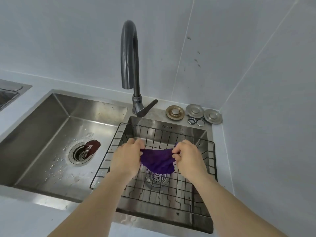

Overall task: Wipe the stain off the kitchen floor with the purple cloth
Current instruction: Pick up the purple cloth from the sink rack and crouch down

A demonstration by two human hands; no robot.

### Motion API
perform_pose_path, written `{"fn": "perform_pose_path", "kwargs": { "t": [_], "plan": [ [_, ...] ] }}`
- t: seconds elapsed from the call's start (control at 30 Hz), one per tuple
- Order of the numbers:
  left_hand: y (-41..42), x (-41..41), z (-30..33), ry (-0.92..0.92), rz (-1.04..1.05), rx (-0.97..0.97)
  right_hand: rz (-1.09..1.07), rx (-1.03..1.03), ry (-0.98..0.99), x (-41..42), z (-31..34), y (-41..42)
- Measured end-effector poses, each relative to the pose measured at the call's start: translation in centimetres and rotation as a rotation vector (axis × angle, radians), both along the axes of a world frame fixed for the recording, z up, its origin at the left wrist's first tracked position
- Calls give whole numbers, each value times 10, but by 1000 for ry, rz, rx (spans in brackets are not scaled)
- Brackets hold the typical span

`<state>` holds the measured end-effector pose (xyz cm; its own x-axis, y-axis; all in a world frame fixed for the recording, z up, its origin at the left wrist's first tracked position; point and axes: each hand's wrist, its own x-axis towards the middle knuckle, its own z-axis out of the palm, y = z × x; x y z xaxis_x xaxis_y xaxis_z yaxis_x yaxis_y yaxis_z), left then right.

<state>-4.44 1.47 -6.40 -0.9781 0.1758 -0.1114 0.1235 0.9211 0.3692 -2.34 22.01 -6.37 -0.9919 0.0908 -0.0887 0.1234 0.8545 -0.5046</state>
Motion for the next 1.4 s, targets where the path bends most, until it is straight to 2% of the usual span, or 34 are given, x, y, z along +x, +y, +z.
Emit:
{"fn": "perform_pose_path", "kwargs": {
  "t": [0.23,0.53,0.73,1.03,1.4],
  "plan": [
    [-41,50,93,174,-81,31,7,110,104,73,105,-33],
    [-109,152,247,423,-133,145,14,101,382,191,262,-101],
    [-154,223,320,529,-174,189,-23,80,485,269,330,-144],
    [-188,300,356,583,-193,208,-36,151,478,353,370,-172],
    [-192,381,331,514,-210,120,-107,239,370,430,328,-161]
  ]
}}
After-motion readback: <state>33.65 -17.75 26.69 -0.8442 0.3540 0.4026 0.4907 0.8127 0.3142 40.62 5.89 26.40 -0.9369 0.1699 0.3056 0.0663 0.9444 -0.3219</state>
